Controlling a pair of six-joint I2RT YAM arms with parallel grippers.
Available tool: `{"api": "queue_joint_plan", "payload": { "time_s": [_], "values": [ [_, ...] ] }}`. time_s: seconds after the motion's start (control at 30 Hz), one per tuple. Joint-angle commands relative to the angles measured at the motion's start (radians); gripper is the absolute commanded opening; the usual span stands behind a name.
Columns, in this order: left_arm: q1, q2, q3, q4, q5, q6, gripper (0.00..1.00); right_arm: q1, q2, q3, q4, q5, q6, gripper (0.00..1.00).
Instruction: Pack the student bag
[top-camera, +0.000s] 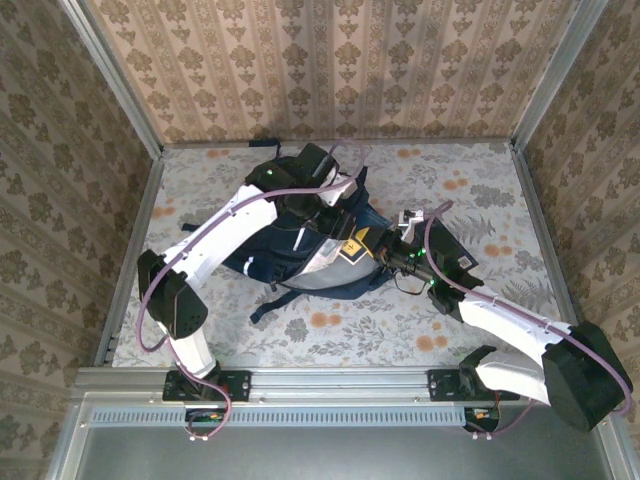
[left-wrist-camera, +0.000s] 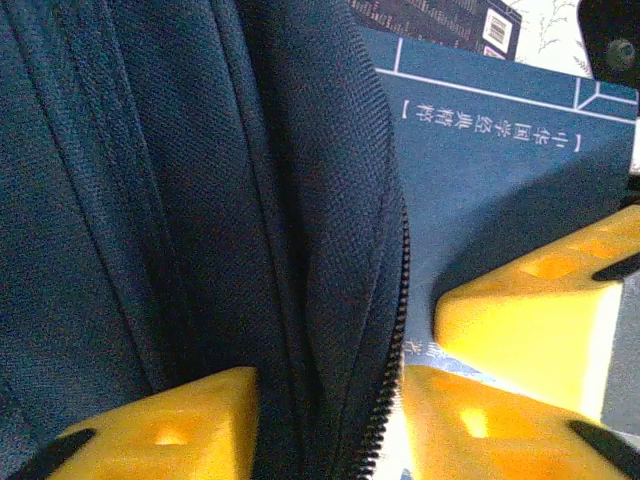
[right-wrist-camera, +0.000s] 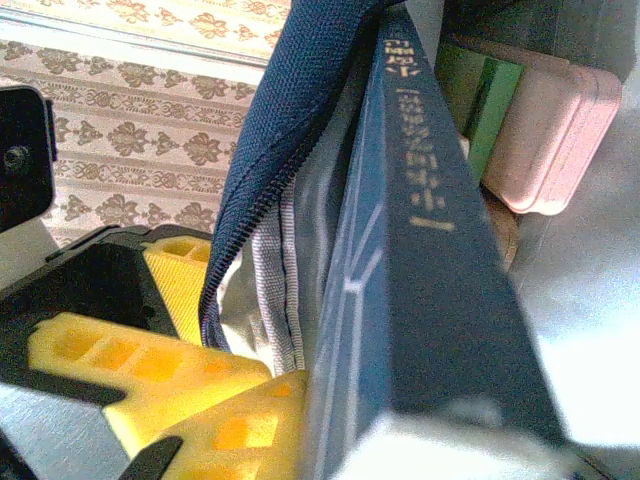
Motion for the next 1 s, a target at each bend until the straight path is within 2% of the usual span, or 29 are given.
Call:
{"api": "queue_joint_plan", "payload": {
  "time_s": [0.0, 0.13, 0.3, 0.57, 0.77, 0.97],
  "values": [
    [-0.004, 0.017, 0.022, 0.0, -0.032, 0.027, 0.3, 0.017, -0.034, 0.029, 0.143, -0.017, 0.002, 0.0],
    [-0.007, 0.021, 0.022, 0.007, -0.043, 0.03, 0.0, 0.019, -0.034, 0.028, 0.143, -0.013, 0.0, 0.0],
    [0.023, -0.067, 0.053, -0.004, -0.114, 0.046, 0.0, 0.022, -0.052, 0.032, 0.036, 0.02, -0.058, 0.0],
    [0.134, -0.205, 0.146, -0.078, -0.137, 0.073, 0.0, 0.089, 0.007, 0.011, -0.069, 0.125, -0.145, 0.0],
    [0.203, -0.249, 0.143, -0.09, -0.104, 0.073, 0.0, 0.119, 0.075, 0.0, -0.041, 0.15, -0.163, 0.0],
    [0.219, -0.257, 0.142, -0.094, -0.083, 0.076, 0.0, 0.134, 0.092, 0.029, -0.007, 0.144, -0.145, 0.0]
  ]
}}
